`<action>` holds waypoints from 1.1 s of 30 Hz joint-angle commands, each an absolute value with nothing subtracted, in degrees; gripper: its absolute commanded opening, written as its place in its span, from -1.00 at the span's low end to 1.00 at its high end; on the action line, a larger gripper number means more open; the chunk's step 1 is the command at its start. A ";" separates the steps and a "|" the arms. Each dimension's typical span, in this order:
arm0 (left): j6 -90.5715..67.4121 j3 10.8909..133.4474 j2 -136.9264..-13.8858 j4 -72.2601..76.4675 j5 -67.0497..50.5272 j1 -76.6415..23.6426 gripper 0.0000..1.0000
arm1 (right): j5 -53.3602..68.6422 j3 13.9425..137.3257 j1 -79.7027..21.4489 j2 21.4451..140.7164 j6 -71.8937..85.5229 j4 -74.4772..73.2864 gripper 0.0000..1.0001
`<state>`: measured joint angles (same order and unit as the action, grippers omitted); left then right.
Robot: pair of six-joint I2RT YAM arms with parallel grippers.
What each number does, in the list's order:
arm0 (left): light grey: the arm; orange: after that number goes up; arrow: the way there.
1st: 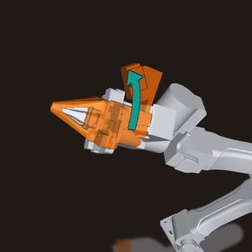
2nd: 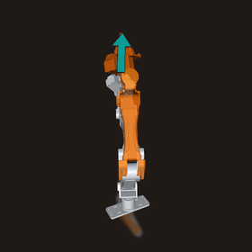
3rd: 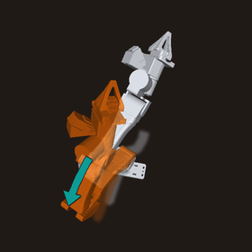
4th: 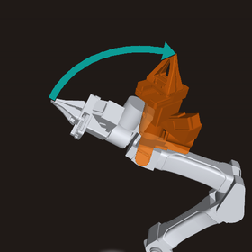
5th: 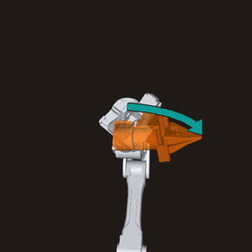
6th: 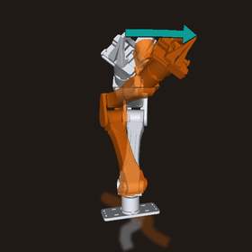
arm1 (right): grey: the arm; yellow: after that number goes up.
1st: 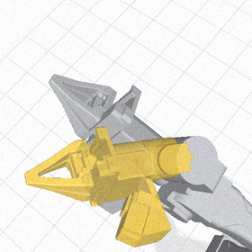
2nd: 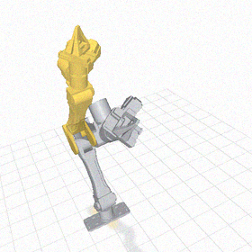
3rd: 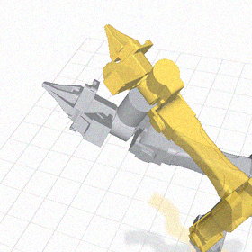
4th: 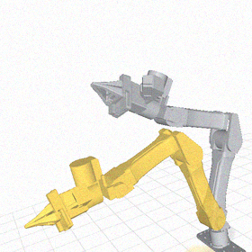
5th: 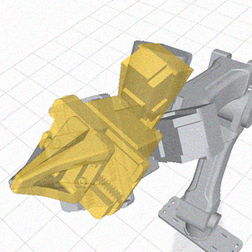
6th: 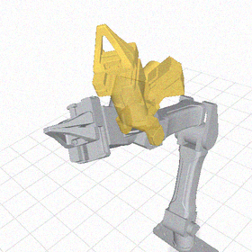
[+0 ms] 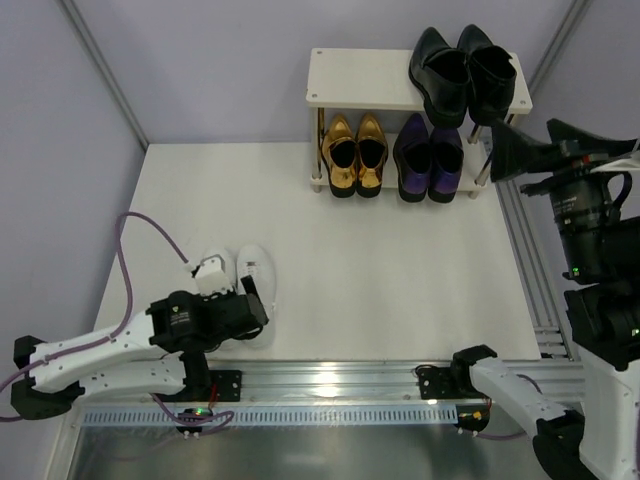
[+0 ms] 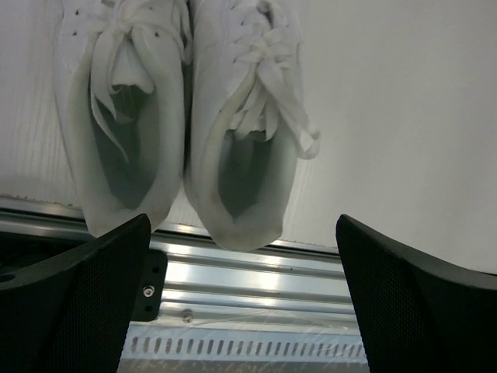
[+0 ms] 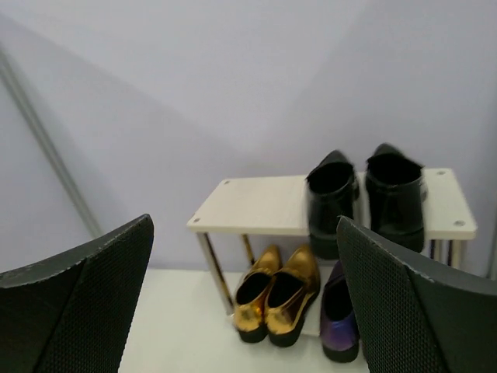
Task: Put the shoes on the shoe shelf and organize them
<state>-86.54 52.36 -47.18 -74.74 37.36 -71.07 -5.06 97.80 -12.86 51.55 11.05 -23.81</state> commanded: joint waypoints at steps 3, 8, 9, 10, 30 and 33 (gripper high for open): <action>-90.79 45.89 -42.99 -80.78 35.85 -70.66 0.93 | -9.58 84.74 -25.38 49.23 14.58 -31.46 1.00; -87.99 41.31 -38.24 -75.95 37.79 -70.05 0.86 | -13.79 76.31 -35.83 46.23 17.49 -35.32 1.00; -87.46 40.79 -37.62 -75.15 37.71 -69.70 0.86 | -14.49 75.51 -37.43 45.62 18.01 -35.85 0.99; -86.32 39.74 -37.62 -74.28 37.44 -69.70 0.86 | -16.94 74.89 -38.83 45.27 18.54 -36.29 0.99; -60.56 40.70 -55.11 -56.26 28.84 -53.80 0.99 | -29.00 70.93 -56.60 47.20 24.17 -40.69 1.00; -57.14 39.11 -56.59 -51.87 25.67 -50.98 0.96 | -29.71 70.49 -56.78 46.58 24.78 -41.39 0.99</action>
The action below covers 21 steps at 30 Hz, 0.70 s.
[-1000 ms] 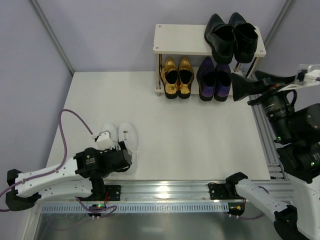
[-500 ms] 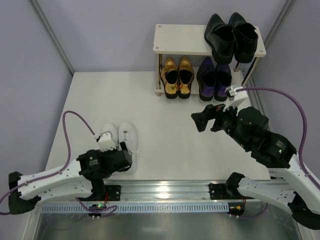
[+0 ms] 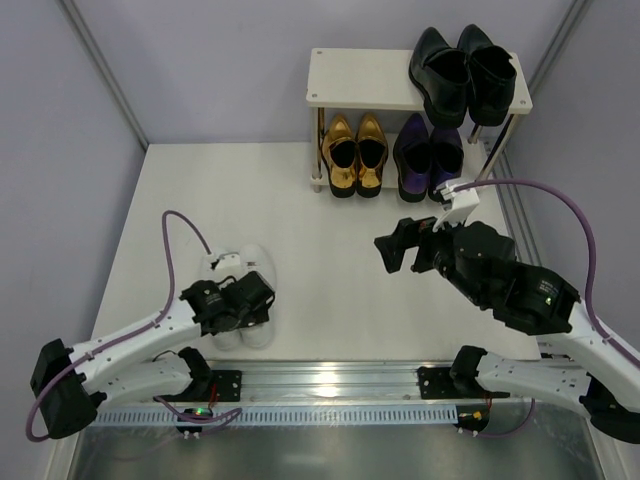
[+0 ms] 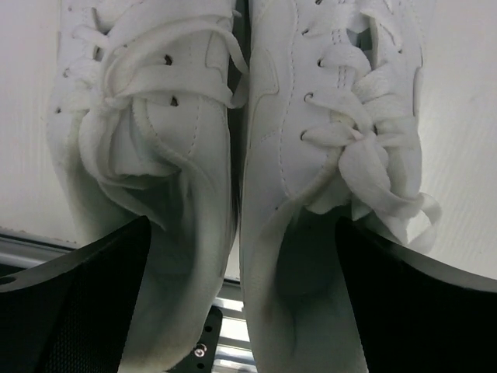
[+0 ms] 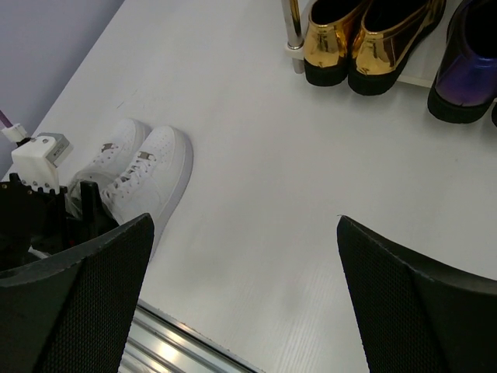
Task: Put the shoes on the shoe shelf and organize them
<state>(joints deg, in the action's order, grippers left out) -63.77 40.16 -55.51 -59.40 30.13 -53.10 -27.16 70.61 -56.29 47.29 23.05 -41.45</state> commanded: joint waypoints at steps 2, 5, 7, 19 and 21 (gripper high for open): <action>-54.06 38.06 -57.91 -49.49 23.04 -49.32 0.83 | -30.06 70.14 -56.95 46.23 24.87 -41.92 0.99; -51.42 37.26 -62.21 -44.48 19.79 -47.91 0.31 | -30.23 69.87 -57.04 45.79 25.22 -42.45 0.99; -50.54 37.27 -64.93 -41.84 19.34 -47.90 -0.67 | -30.50 69.87 -57.04 45.62 25.31 -42.80 0.99; -52.82 60.32 -50.11 -57.90 28.19 -49.22 -0.99 | -37.26 72.42 -57.04 42.19 23.38 -48.16 1.00; -52.04 66.76 -51.14 -62.56 29.70 -49.22 -1.00 | -38.05 72.60 -56.95 41.31 22.77 -48.43 0.99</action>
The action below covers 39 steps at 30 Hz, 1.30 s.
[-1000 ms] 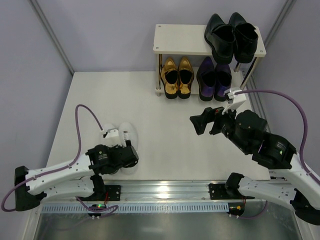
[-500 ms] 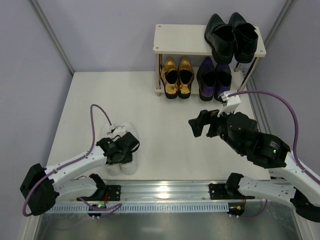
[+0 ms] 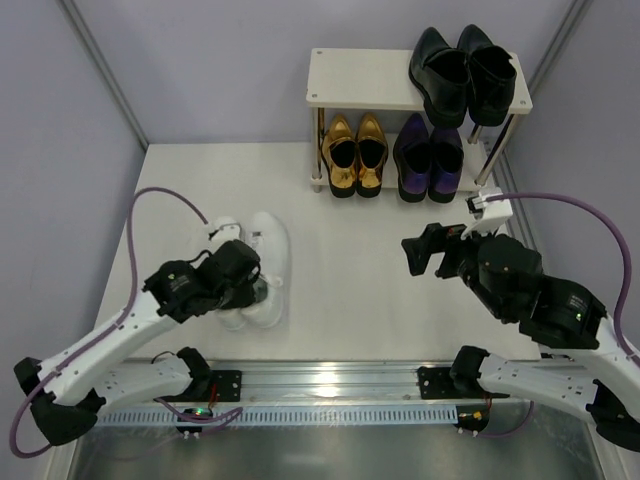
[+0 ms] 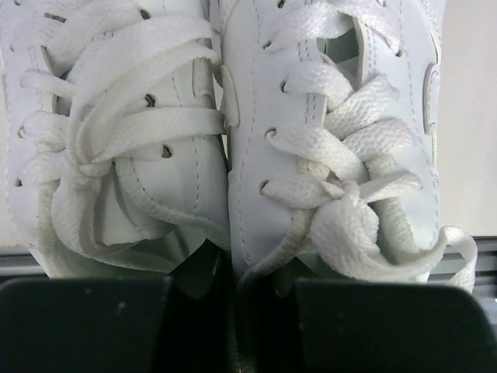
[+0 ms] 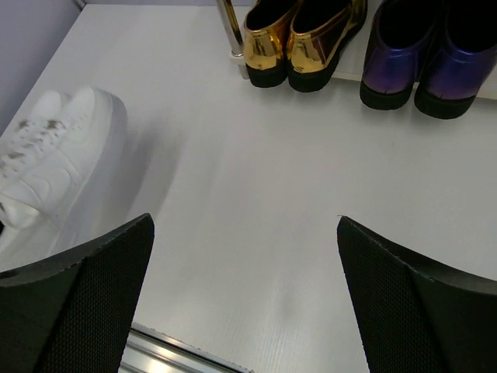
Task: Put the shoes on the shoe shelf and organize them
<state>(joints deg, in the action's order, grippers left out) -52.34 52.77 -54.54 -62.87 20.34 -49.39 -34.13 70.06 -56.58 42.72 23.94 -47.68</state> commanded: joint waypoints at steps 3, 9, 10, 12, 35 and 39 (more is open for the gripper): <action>-49.58 79.51 -56.74 -66.95 31.64 -49.39 -1.00 | -39.98 73.82 -57.04 41.13 21.71 -49.13 0.99; -40.27 106.28 -68.36 -66.28 35.94 -49.92 -1.00 | -43.50 78.39 -57.04 40.70 20.48 -52.12 0.99; -38.60 109.31 -72.73 -64.53 36.03 -50.01 -1.00 | -43.77 79.01 -56.95 40.35 20.57 -52.64 0.99; -34.11 120.33 -78.02 -63.72 34.55 -49.92 -1.00 | -43.94 79.54 -56.95 40.34 20.92 -53.43 1.00; 5.36 150.46 -112.14 -11.26 35.07 -49.84 -0.99 | -46.58 80.60 -56.95 40.87 22.76 -55.28 0.99; 2.39 150.91 -114.43 -8.70 34.81 -46.76 -1.00 | -47.02 81.30 -57.04 40.78 23.03 -56.16 0.99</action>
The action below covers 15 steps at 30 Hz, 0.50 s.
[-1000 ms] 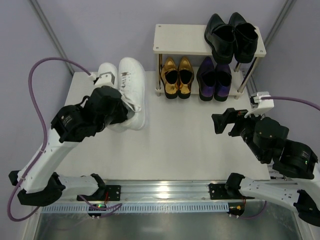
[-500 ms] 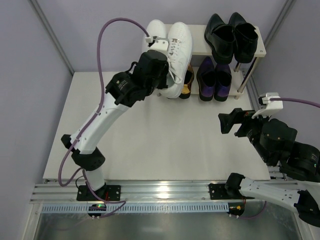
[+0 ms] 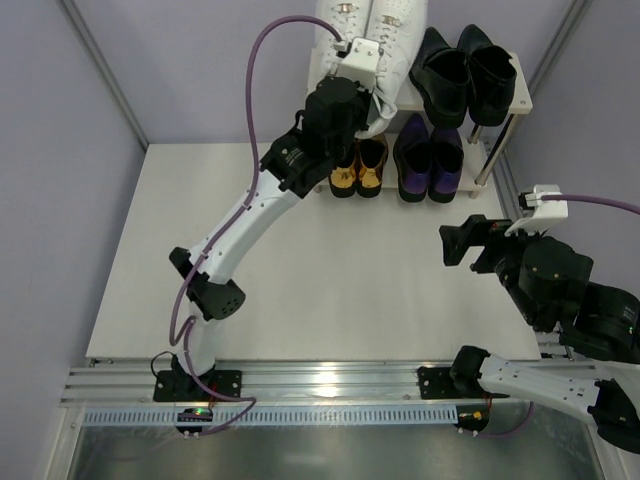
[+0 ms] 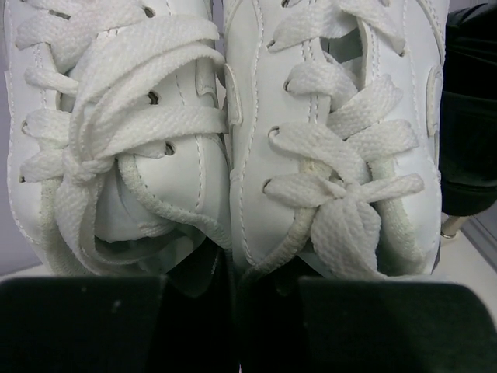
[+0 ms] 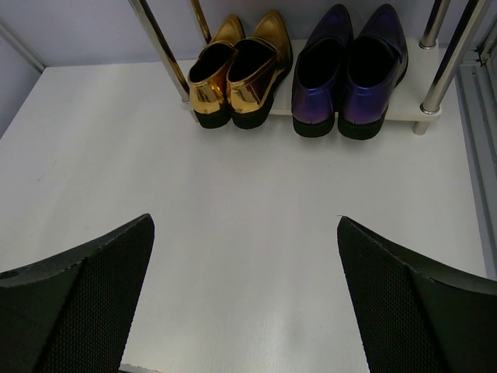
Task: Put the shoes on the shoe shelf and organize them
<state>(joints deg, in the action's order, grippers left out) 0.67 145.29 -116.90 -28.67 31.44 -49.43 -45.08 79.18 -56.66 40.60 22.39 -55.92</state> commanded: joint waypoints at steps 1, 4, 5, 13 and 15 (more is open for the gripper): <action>1.59 151.00 -114.69 -8.53 34.37 -45.45 -1.00 | -47.20 81.56 -57.04 40.78 23.03 -56.34 0.99; 0.26 152.22 -115.66 -7.39 33.75 -43.34 -1.00 | -47.72 81.56 -57.04 40.87 22.68 -56.16 0.99; 0.26 152.57 -116.36 -7.03 33.49 -42.90 -0.99 | -47.81 81.56 -56.95 40.96 22.24 -55.99 0.99; -1.67 152.84 -117.25 -9.49 31.20 -40.69 -0.97 | -47.90 81.30 -57.04 42.71 19.60 -52.56 0.99; -2.02 152.05 -116.90 -10.10 30.50 -40.69 -0.97 | -48.08 80.69 -57.04 43.06 19.16 -51.34 0.99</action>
